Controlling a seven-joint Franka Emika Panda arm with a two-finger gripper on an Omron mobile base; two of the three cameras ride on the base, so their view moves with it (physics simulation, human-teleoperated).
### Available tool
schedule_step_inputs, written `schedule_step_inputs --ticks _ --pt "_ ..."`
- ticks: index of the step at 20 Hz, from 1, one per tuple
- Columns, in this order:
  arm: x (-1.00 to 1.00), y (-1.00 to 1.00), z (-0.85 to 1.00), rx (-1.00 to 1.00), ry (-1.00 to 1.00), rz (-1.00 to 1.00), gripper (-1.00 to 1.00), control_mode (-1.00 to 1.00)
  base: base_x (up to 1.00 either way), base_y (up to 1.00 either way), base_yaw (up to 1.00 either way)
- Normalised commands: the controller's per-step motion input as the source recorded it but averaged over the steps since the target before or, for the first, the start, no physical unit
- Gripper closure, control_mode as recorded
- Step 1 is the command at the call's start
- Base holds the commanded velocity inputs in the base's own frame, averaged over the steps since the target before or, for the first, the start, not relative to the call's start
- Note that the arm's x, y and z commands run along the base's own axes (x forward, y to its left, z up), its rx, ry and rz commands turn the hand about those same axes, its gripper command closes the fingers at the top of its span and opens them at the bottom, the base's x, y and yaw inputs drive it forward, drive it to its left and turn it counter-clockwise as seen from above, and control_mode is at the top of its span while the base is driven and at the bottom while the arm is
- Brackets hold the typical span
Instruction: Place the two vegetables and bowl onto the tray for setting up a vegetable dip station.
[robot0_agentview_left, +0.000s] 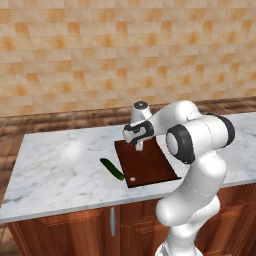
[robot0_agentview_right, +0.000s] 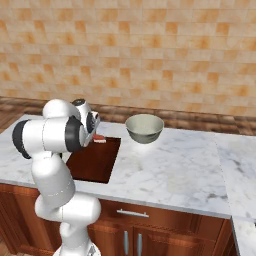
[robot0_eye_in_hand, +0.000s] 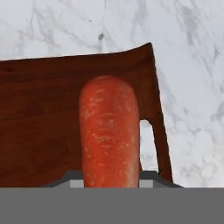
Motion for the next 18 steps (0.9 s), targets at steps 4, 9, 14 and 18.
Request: schedule_step_inputs --ticks 4,9,14,18 --pt "0.2 0.0 -0.34 0.0 -0.01 0.09 1.0 -1.0 0.0 0.0 0.0" --pt "0.06 0.0 -0.43 0.0 -0.03 0.06 1.0 -1.0 0.0 0.0 0.0" --pt "0.13 0.0 -0.15 0.0 0.0 0.04 1.0 -1.0 0.0 0.0 0.0" --pt "0.32 0.0 0.0 0.0 0.0 0.03 1.0 -1.0 0.0 0.0 0.0"
